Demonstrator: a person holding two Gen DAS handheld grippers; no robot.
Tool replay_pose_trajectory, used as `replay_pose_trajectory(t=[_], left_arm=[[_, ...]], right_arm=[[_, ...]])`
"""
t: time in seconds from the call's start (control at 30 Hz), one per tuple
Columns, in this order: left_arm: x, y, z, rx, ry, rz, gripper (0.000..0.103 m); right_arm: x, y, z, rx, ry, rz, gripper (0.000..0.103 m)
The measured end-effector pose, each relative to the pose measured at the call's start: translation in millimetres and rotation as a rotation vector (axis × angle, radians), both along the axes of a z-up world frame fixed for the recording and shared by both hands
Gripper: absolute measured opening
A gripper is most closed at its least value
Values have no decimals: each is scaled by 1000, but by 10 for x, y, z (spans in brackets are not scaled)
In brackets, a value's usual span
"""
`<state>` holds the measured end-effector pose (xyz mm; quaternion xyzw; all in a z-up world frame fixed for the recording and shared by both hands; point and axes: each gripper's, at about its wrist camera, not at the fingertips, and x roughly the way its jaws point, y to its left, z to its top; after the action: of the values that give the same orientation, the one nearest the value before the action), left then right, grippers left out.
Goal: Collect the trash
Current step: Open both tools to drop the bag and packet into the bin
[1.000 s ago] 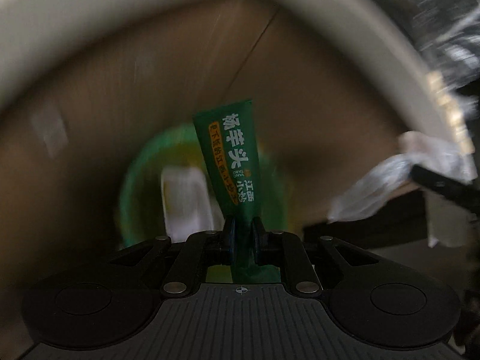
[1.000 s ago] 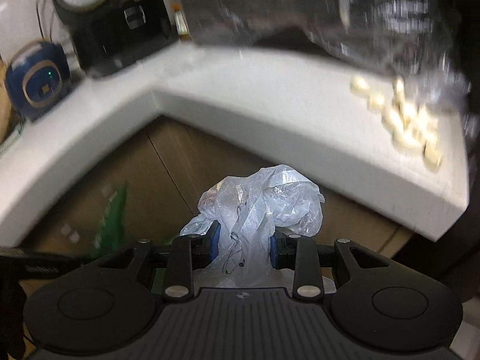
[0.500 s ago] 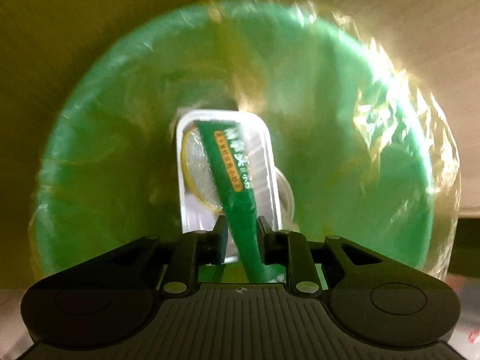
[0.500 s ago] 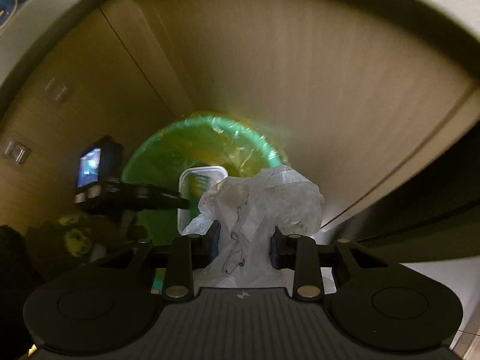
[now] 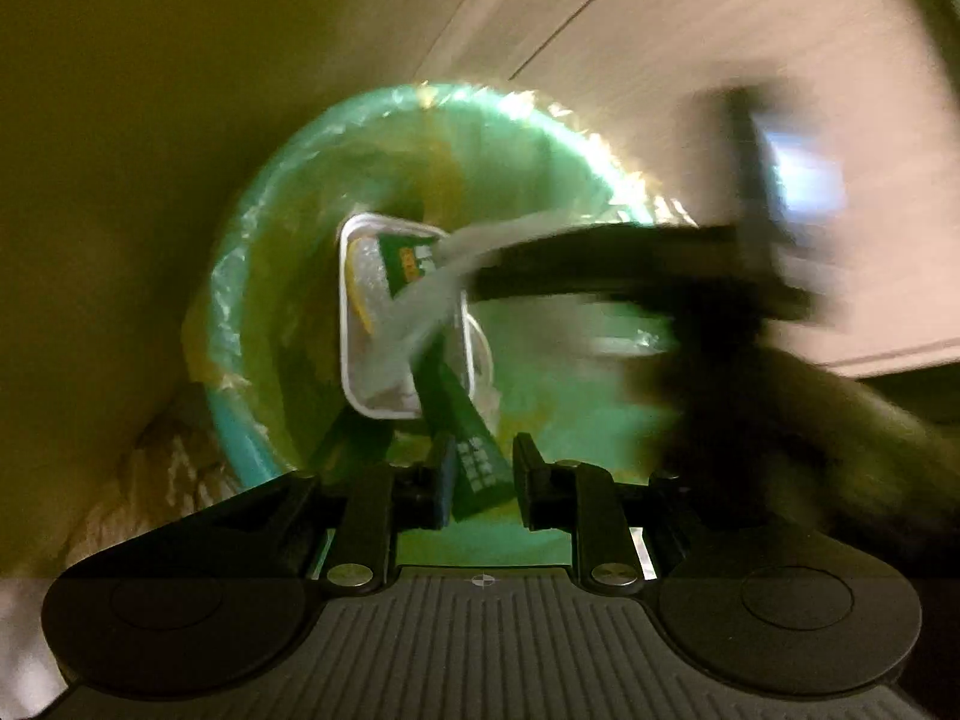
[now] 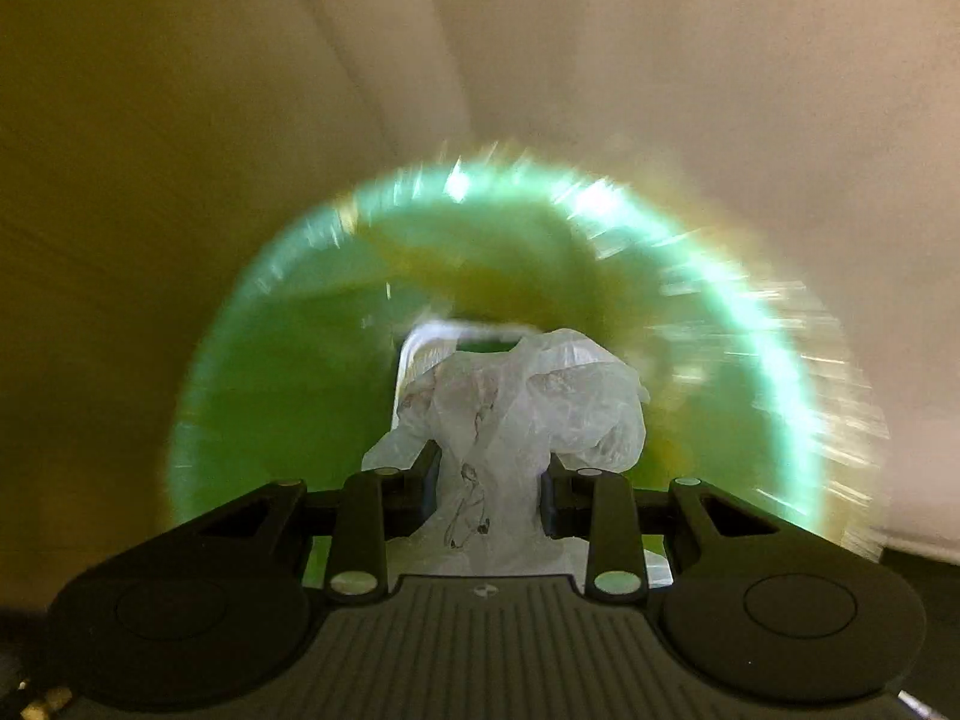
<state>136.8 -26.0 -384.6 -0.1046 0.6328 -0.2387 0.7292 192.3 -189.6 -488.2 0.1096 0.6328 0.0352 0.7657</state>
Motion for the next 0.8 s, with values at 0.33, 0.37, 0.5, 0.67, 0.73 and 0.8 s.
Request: replay_pose_trajectory(t=[0.33, 0.37, 0.5, 0.67, 0.73, 0.8], left_arm=[[-45, 220, 44, 16, 4, -15, 23], [-27, 219, 22, 22, 8, -17, 23], [-25, 251, 126, 15, 2, -28, 23], [30, 242, 247, -12, -12, -38, 23], [38, 240, 243, -12, -14, -43, 23], [27, 252, 208, 9, -10, -40, 23]], right_arm=[[280, 113, -966, 81, 188, -63, 36], [277, 72, -902, 94, 182, -65, 38], [154, -118, -406, 116, 97, -82, 66], [-81, -287, 184, 89, 8, -122, 65], [-101, -298, 103, 113, 69, -160, 39], [-72, -275, -161, 179, 140, -212, 26]])
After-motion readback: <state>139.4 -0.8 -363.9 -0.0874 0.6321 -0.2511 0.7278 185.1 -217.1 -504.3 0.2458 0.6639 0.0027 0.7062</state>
